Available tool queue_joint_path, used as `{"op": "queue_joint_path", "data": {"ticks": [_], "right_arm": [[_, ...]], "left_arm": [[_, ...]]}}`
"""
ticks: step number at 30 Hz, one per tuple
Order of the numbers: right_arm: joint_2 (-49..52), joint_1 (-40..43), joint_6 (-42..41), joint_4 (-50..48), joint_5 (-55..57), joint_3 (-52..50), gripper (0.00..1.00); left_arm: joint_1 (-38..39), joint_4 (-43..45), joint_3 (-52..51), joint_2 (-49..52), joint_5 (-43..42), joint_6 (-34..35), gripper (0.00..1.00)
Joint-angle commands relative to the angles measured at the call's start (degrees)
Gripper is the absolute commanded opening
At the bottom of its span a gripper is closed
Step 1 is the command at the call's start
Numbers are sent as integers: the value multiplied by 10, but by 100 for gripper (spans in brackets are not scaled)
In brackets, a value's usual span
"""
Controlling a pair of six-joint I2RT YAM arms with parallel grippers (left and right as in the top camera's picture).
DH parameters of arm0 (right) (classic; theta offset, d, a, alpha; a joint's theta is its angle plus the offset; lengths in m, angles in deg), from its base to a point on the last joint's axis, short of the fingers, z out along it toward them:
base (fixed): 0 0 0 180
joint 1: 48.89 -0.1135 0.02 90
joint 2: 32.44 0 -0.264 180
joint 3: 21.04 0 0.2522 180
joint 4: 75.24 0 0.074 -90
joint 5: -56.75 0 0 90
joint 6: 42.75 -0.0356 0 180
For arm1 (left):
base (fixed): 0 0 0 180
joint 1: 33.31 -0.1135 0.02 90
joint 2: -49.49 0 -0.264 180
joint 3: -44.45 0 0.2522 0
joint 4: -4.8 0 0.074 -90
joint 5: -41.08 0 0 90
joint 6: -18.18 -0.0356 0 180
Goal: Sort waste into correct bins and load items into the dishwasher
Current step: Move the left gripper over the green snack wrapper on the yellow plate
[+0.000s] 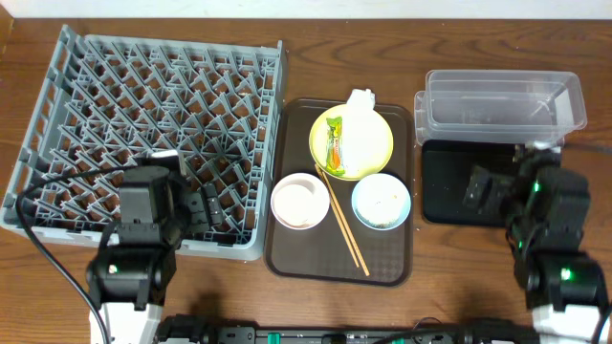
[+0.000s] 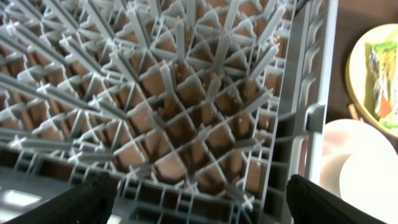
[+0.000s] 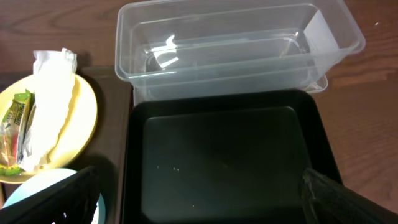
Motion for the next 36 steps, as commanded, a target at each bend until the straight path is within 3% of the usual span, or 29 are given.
{"op": "queue_joint_path", "data": {"ticks": [1,8,12,20,28,36], "right_arm": [[35,5,-7,8,-14,44,99],[41,5,-6,12,-68,46,99],[39,5,-44,36,15,46,99],[40,5,-62,86,55,46,98],[40,5,-81,122,99,47,97],[40,5,-84,126,98,47,98]], "left_arm": [[-2,-24,28,7,3,-3,91],[-2,-14,28,7,-22,-3,91],[-2,56,31,11,-106,7,91],[8,37,156,125,-107,10,90],[86,20,299,285,-107,10,89],[198,79,308,387,-92,10,89]]}}
